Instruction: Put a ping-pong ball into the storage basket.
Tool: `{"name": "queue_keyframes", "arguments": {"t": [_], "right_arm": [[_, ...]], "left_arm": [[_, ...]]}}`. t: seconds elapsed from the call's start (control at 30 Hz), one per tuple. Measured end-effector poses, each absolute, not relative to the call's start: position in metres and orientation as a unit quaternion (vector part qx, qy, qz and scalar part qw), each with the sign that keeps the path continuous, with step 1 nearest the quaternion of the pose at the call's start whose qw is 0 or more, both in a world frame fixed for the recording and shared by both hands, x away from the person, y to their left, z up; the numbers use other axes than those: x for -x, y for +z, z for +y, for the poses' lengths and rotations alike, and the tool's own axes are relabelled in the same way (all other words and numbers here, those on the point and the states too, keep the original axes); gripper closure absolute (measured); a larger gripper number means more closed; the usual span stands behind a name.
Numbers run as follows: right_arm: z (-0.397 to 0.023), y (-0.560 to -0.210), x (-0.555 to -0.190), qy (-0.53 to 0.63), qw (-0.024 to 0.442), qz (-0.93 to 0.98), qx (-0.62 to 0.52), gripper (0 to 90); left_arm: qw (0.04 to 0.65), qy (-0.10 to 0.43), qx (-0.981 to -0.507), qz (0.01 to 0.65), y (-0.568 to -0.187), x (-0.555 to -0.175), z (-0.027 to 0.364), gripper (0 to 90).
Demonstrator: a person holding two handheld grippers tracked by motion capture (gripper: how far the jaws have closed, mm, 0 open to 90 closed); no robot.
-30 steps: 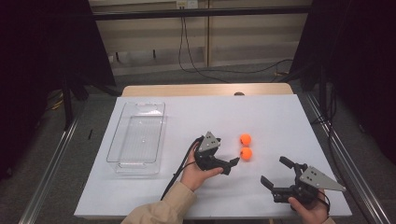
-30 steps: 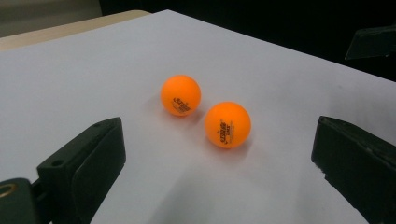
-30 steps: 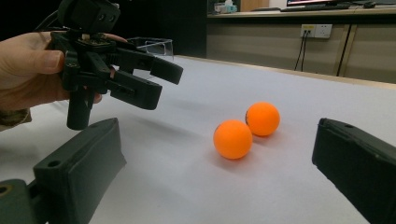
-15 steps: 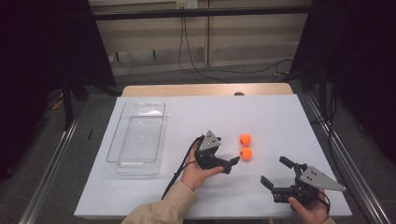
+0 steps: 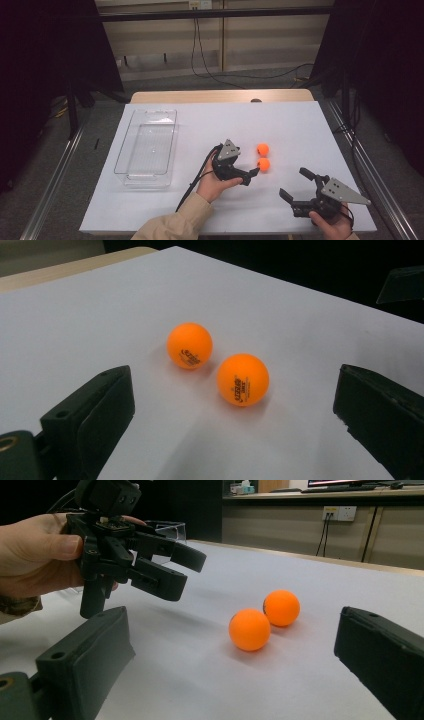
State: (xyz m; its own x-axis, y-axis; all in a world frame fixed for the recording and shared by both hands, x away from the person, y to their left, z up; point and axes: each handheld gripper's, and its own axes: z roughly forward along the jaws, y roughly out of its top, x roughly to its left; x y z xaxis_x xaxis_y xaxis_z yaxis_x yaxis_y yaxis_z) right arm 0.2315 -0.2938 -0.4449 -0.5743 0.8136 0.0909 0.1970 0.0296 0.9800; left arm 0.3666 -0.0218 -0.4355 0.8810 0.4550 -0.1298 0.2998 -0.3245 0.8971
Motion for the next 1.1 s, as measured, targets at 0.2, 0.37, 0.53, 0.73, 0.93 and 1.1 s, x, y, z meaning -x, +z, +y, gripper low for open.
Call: {"name": "queue_keyframes", "arguments": {"t": [0.2,0.37,0.53,0.73,0.93,1.1], "right_arm": [[-0.294,-0.445,-0.231,0.585,0.264,0.667,-0.379,1.2],[-0.294,-0.445,-0.231,0.585,0.263,0.667,-0.379,1.2],[-0.294,-0.445,-0.231,0.586,0.263,0.667,-0.377,1.2],[-0.294,-0.445,-0.231,0.586,0.262,0.667,-0.377,1.2],[-0.294,-0.445,-0.231,0.586,0.263,0.668,-0.377,1.2],[-0.293,-0.445,-0.231,0.586,0.262,0.668,-0.377,1.2]], "left_arm": [[0.531,0.071,-0.813,0.229,-0.435,-0.368,-0.026,2.9],[0.528,0.066,-0.815,0.228,-0.437,-0.369,-0.030,2.9],[0.524,0.065,-0.818,0.228,-0.439,-0.369,-0.032,3.1],[0.521,0.065,-0.820,0.228,-0.441,-0.371,-0.033,3.2],[0.520,0.062,-0.820,0.230,-0.441,-0.371,-0.035,3.2],[0.519,0.059,-0.820,0.232,-0.442,-0.372,-0.035,3.2]]}}
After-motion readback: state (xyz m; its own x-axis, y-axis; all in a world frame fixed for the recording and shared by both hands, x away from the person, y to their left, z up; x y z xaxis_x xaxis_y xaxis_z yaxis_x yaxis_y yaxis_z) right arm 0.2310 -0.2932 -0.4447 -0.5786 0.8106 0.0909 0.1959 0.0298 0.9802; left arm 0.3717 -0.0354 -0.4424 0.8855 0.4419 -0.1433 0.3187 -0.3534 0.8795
